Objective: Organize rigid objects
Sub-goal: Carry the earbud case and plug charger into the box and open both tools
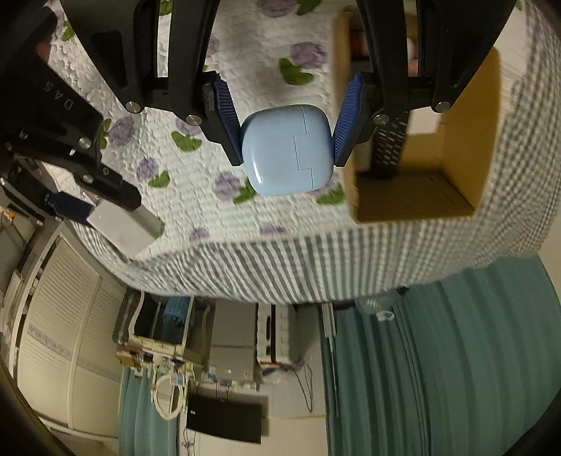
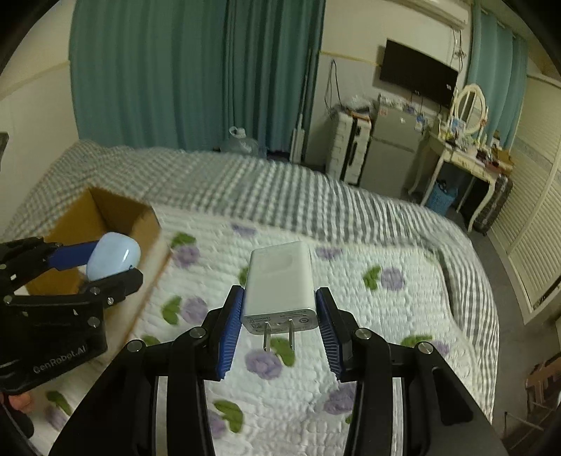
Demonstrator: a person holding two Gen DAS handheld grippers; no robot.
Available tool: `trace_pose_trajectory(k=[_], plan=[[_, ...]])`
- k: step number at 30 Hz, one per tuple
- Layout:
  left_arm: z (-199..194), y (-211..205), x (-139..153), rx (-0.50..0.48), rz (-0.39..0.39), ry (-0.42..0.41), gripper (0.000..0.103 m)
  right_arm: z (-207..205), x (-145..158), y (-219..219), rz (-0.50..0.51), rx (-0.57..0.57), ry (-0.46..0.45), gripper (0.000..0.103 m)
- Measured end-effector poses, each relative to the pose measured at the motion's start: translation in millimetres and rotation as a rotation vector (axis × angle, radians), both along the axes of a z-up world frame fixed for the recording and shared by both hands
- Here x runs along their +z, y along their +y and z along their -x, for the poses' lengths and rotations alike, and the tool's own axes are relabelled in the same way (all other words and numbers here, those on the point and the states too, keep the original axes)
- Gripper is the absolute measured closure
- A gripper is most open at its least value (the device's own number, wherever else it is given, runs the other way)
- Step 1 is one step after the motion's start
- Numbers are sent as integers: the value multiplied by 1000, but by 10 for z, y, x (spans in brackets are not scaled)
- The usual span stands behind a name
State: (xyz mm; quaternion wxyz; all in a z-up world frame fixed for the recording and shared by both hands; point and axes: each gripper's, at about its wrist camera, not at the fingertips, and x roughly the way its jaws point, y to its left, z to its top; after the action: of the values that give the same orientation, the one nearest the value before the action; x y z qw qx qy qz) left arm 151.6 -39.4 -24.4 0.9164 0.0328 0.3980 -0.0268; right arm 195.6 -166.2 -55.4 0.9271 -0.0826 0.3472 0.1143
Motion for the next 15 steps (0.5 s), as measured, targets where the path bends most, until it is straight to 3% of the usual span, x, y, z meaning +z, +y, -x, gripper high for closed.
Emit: trace_pose_trajectory(k=[8,15], plan=[[58,516,192,43,3,-43,51,27,512,558,-27,96,-77,62],[50,946,88,79,-16,-34,51,-19,585,1144,-46,195,-83,62]])
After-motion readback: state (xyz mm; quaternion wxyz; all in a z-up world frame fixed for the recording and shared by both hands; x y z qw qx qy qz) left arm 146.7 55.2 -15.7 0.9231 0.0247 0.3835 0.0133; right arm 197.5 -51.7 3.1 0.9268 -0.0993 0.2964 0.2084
